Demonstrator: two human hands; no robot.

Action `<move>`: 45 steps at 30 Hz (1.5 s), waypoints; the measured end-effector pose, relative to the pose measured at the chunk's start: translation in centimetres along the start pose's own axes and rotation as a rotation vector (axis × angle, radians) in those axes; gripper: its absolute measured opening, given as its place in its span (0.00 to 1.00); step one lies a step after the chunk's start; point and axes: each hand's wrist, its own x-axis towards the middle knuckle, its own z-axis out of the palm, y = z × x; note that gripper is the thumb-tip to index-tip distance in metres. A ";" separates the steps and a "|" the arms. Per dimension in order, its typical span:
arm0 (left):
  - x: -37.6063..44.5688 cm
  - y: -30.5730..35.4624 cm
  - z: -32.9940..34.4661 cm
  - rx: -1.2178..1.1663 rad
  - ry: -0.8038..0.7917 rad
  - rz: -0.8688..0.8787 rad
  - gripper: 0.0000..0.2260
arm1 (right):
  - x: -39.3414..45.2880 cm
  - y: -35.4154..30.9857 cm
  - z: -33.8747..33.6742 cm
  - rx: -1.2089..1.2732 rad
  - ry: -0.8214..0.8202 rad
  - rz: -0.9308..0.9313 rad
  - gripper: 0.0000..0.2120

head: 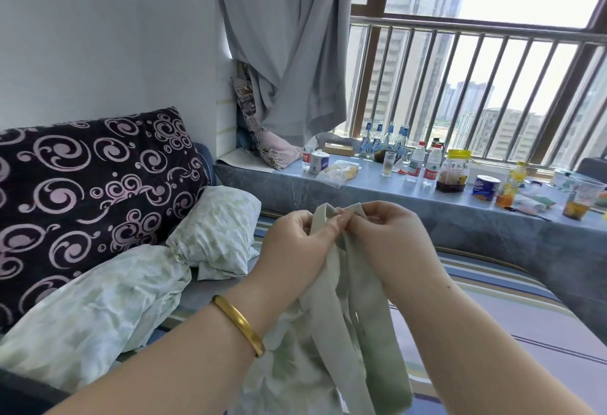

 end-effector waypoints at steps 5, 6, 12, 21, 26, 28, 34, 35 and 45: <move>0.1 0.4 -0.1 0.023 0.057 0.041 0.27 | -0.1 -0.4 0.1 0.177 -0.031 0.111 0.06; 0.1 0.4 -0.1 0.047 0.050 0.040 0.28 | -0.1 -0.4 0.1 0.172 -0.025 0.106 0.06; 0.2 0.3 0.2 0.216 0.050 0.057 0.25 | -0.4 -0.4 0.1 0.090 -0.004 0.029 0.06; 0.2 0.1 -0.2 0.419 0.100 0.227 0.23 | -0.8 -1.1 -0.6 0.392 -0.162 0.227 0.10; 0.1 0.0 -0.4 0.448 0.118 0.290 0.23 | -0.7 -0.8 -1.1 0.705 -0.232 0.411 0.11; 0.1 -0.1 -0.5 0.433 0.123 0.313 0.23 | -0.8 -0.4 -1.0 0.790 -0.261 0.438 0.13; -0.3 -0.6 -0.1 0.361 0.105 0.336 0.21 | -1.7 0.4 0.4 0.787 -0.302 0.395 0.05; -0.3 -0.5 0.0 0.354 0.101 0.336 0.21 | -1.7 0.5 0.6 0.796 -0.295 0.396 0.06; 0.2 -0.4 0.0 0.128 -0.055 0.200 0.17 | -2.1 0.9 0.9 0.646 -0.176 0.267 0.08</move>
